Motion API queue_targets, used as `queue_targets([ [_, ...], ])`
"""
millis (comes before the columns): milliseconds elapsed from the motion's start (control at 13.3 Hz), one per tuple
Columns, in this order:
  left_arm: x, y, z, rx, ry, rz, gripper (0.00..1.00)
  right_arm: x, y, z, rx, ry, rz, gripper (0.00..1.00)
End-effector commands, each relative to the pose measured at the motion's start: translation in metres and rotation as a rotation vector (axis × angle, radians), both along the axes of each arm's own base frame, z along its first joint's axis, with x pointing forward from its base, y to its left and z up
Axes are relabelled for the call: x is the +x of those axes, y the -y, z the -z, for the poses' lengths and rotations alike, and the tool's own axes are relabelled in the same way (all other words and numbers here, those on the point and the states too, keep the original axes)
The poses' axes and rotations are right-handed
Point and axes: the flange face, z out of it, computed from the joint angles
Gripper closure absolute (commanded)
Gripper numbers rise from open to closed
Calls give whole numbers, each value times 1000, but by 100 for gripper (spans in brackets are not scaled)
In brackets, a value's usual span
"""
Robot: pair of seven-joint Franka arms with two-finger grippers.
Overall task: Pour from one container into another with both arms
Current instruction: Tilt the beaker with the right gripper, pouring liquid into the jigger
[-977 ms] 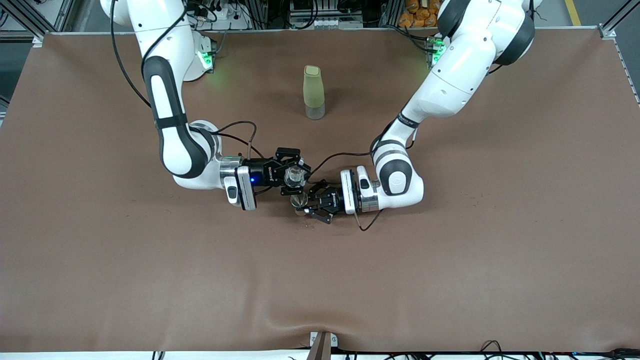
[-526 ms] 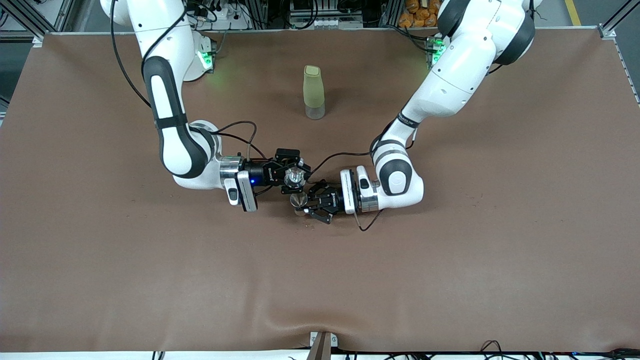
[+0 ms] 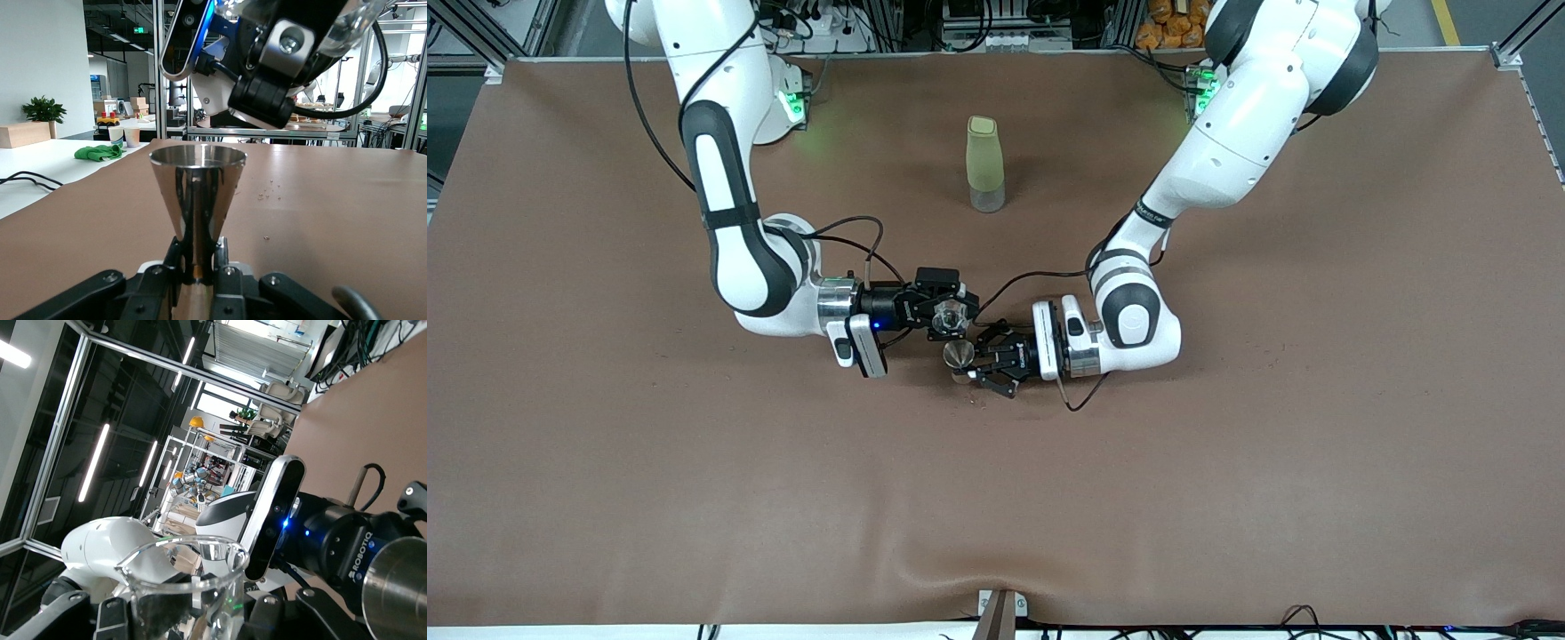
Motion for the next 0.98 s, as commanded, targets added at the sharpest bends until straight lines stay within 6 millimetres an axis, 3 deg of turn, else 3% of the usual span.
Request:
queue_targets([
  [0,0,2,-8,11,18,13,100,-3,1,-6,5,-65,-10,100],
  [902,-5,8,-6,22,13,15,100,-1,1,-7,13,-290,-21,100],
])
